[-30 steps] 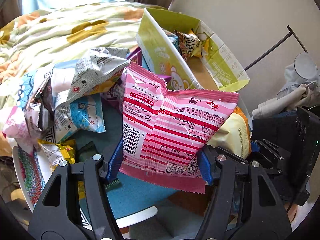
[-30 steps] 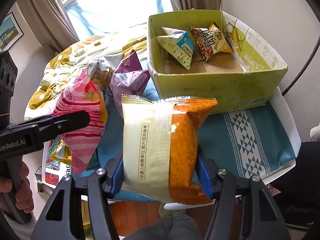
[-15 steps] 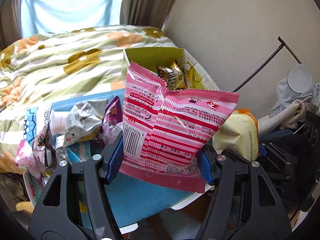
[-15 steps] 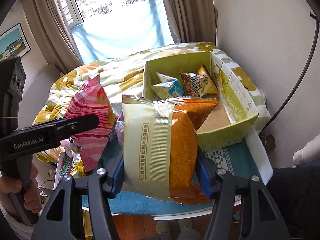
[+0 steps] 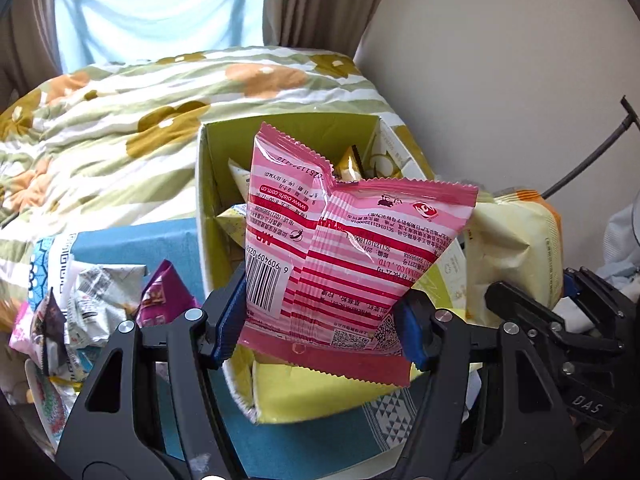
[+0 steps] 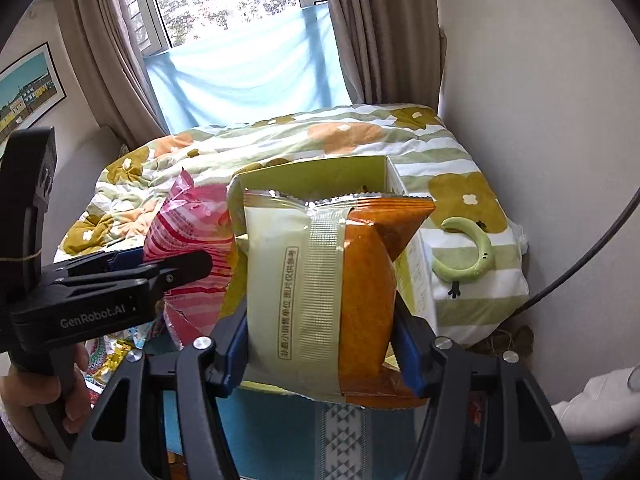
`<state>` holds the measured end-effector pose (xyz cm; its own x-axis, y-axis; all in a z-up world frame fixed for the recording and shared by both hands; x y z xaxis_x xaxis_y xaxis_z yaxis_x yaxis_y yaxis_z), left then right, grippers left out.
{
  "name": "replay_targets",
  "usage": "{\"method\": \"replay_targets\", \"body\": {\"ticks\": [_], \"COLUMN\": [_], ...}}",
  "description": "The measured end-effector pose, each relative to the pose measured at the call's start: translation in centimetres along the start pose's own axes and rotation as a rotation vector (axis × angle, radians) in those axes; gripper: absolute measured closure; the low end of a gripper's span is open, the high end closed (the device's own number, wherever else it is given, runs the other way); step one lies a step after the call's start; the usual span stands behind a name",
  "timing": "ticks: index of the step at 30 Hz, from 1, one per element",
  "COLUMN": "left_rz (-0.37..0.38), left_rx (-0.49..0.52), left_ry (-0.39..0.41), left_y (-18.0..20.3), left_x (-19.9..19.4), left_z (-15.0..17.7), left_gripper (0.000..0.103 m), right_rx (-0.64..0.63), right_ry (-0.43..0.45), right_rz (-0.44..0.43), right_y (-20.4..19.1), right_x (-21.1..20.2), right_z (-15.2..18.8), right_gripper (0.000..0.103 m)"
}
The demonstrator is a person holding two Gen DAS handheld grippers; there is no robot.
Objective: Organize snacks
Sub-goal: 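Carry both bags into the cardboard box and open both tools to release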
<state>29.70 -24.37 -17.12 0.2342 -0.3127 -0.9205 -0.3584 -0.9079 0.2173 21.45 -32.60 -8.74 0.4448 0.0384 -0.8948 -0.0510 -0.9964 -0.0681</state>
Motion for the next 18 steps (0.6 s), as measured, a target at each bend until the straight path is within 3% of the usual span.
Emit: {"method": "replay_targets", "body": {"ticks": [4,6,8,18], "left_rz": [-0.049,-0.104,-0.138,-0.216], "left_rx": [-0.029,-0.034,-0.045,-0.079], "left_ry": [-0.045,-0.051,-0.047,-0.046], "left_y": [0.9,0.9,0.9,-0.4], "left_x": [3.9,5.2,5.8,3.4], "left_z": [-1.4,-1.8,-2.0,0.7], "left_gripper": [0.042,0.032,0.006,0.004], "right_rx": [-0.021,-0.029,-0.034,-0.057], "right_ry": [-0.044,-0.06,-0.075,-0.11], "right_rz": [-0.028,-0.042,-0.061,-0.142], "right_y": [3.2,4.3,5.0,5.4], "right_x": [2.0,2.9,3.6,5.4], "right_z": [-1.7,-2.3,-2.9,-4.0], "right_gripper": [0.046,0.046,0.046,0.046]}}
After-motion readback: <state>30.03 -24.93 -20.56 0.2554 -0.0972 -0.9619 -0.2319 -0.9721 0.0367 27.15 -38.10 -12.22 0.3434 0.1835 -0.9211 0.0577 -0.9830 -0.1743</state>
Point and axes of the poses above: each gripper's, at about its wrist camera, not at the fingertips, and x roughly the way its jaws point, y to its right, z to its underside, the point moved 4 cm from there along x, roughly the way its jaws point, and after that the axes turned 12 degrees about -y, right-handed, at the moved point
